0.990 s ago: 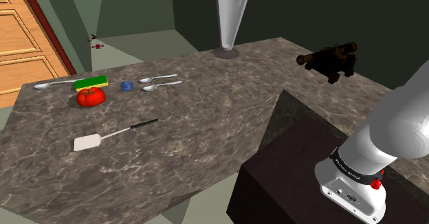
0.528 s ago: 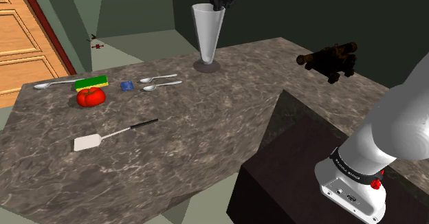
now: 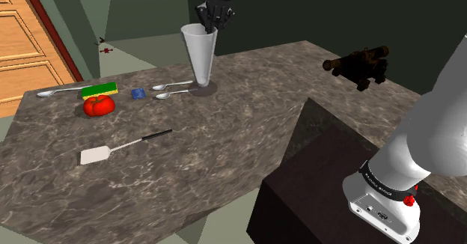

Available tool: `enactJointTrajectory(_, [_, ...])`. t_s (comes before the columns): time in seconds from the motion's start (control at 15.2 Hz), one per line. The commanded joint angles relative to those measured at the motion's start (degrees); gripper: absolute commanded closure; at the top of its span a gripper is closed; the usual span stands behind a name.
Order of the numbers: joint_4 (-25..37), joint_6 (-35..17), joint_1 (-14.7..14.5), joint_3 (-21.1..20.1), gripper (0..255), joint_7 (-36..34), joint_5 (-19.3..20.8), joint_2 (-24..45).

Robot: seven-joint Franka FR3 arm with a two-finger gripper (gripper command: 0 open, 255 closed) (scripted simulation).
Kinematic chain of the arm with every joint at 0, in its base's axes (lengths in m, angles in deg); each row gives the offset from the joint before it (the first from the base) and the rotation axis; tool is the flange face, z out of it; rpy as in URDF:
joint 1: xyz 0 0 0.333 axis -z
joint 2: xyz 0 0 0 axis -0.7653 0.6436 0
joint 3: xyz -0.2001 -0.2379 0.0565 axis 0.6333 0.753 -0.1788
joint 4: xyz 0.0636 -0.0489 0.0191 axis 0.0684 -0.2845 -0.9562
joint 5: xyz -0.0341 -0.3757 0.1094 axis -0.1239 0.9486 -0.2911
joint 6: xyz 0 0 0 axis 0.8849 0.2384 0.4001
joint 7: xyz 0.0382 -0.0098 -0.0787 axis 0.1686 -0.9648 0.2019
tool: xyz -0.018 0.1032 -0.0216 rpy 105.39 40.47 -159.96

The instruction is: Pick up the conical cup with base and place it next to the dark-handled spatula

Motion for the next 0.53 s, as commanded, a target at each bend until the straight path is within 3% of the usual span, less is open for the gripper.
enactJointTrajectory(0.0, [1.29, -1.63, -1.12, -0.72, 255, -1.76, 0.56, 2.56])
enactJointTrajectory(0.46, [8.59, -5.37, -5.86, -2.62, 255, -8.28, 3.25, 12.87])
